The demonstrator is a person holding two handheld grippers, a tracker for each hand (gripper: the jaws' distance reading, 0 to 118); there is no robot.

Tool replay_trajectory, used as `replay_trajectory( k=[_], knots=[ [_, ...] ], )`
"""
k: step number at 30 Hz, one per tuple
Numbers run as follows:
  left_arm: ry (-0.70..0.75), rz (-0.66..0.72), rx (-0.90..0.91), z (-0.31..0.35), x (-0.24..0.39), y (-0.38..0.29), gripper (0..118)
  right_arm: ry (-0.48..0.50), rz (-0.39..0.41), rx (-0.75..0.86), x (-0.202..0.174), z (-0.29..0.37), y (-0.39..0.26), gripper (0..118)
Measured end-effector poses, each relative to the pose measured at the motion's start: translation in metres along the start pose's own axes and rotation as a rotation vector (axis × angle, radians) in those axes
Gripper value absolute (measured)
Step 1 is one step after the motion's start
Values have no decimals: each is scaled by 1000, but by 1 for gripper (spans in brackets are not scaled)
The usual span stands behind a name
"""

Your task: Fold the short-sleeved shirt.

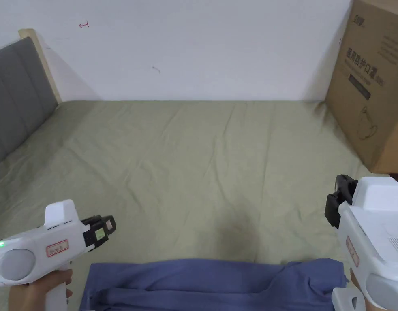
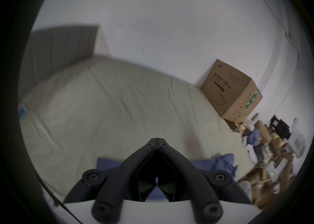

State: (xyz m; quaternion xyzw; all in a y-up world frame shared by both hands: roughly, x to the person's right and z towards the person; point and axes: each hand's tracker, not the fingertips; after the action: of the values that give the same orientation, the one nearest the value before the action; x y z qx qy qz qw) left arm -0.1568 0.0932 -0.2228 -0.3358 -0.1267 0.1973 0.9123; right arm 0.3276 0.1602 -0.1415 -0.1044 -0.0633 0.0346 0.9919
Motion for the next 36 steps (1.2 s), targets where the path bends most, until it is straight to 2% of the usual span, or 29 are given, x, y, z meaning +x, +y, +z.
replay_trajectory(
  k=[4, 7, 9, 10, 13, 14, 18, 19, 20, 21, 23, 24, 25, 26, 28, 30, 32, 34, 36],
  knots=[
    [-28, 101, -158, -13, -48, -11, 0, 13, 6, -25, -6, -7, -3, 0],
    [-1, 139, -208, -22, -79, -19, 0, 16, 11, -45, -12, -14, -8, 0],
    [31, 155, -241, -30, -104, -25, 10, 26, 9, -58, -15, -18, -12, 0],
    [42, 165, -257, -33, -111, -28, 29, 31, 8, -64, -17, -20, -13, 0],
    [74, 223, -321, -41, -119, -41, 95, 40, 20, -91, -22, -25, -20, 0],
    [82, 234, -341, -48, -124, -44, 101, 42, 23, -101, -25, -28, -22, 0],
    [64, 277, -355, -69, -148, -54, 97, 45, 32, -125, -28, -33, -29, 0],
    [43, 292, -364, -74, -150, -56, 88, 45, 34, -127, -28, -33, -31, 0],
    [38, 296, -364, -91, -195, -57, 81, 43, 38, -133, -28, -34, -32, 0],
    [30, 290, -369, -97, -198, -59, 77, 46, 42, -137, -27, -34, -33, 0],
    [30, 259, -375, -104, -198, -61, 74, 42, 42, -144, -25, -35, -34, 0],
    [30, 234, -374, -83, -163, -50, 70, 40, 42, -148, -24, -35, -35, 0],
    [32, 227, -372, -84, -160, -50, 62, 38, 41, -150, -23, -35, -36, 0],
    [44, 209, -376, -86, -157, -49, 62, 34, 38, -152, -22, -36, -36, 0],
    [60, 160, -369, -84, -158, -49, 53, 31, 33, -158, -19, -36, -36, 0],
    [51, 131, -358, -86, -150, -51, 38, 35, 32, -162, -18, -36, -35, 0],
    [22, 129, -364, -90, -135, -57, 12, 37, 32, -162, -16, -34, -33, 0],
    [30, 97, -362, -90, -119, -58, 7, 38, 30, -155, -15, -32, -31, 0],
    [87, -15, -330, -81, -101, -58, 6, 36, 26, -146, -12, -29, -28, 0]
  ],
)
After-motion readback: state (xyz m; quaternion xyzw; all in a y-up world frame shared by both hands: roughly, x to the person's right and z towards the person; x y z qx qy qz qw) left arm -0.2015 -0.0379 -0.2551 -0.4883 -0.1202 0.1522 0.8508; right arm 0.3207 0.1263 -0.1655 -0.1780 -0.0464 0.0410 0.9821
